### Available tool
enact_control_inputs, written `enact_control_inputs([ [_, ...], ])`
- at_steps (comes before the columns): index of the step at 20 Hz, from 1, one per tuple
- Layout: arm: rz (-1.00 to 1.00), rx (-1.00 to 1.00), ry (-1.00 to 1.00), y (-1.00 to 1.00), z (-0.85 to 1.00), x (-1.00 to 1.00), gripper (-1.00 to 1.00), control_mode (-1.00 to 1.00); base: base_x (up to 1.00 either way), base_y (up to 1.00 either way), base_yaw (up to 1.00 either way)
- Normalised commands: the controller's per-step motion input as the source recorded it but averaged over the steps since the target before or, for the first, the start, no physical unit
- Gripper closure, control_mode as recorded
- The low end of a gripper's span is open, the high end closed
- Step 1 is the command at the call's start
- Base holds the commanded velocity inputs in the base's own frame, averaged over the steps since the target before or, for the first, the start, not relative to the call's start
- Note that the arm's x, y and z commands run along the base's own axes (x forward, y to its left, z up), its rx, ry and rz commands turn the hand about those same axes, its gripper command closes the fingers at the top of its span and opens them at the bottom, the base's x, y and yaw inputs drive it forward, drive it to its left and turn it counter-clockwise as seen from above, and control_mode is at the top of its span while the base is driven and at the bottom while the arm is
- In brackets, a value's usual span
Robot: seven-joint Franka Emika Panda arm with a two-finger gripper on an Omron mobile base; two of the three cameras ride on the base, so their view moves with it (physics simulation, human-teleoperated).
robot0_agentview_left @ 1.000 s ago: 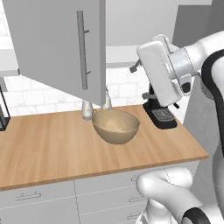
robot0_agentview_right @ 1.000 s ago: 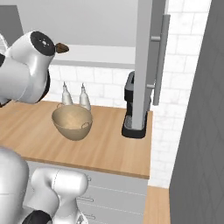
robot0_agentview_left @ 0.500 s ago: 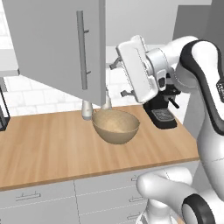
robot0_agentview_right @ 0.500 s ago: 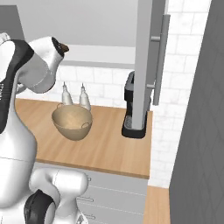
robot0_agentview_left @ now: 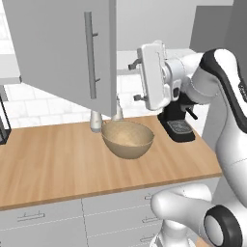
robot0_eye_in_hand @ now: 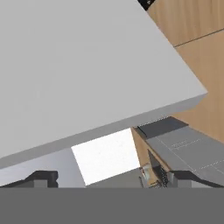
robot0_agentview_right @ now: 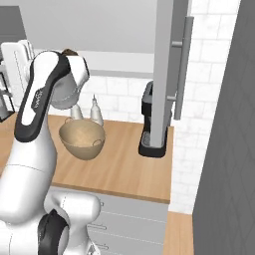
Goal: Open the cabinet, pick up the bread from the cabinet and place it in the basket. Then move the basket to the dining counter.
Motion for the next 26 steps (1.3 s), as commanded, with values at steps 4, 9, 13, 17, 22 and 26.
enact_control_inputs([
  [4,0.0,0.06,-0.01,0.0,-0.06,0.14,-1.0,-1.0,0.0,0.0,0.0],
  [9,0.0,0.0,0.03,0.03,-0.01,0.62,-1.0,-1.0,0.0,0.0,0.0],
  [13,0.1,0.0,0.09,0.16,0.0,0.61,-1.0,-1.0,0.0,0.0,0.0],
  [17,0.17,-0.05,0.04,0.55,0.0,0.34,-1.0,-1.0,0.0,0.0,0.0],
  [22,0.08,-0.09,0.02,0.82,0.0,0.05,-1.0,-1.0,0.0,0.0,0.0],
  [26,0.0,-0.09,0.02,0.84,0.0,-0.05,-1.0,-1.0,0.0,0.0,0.0],
])
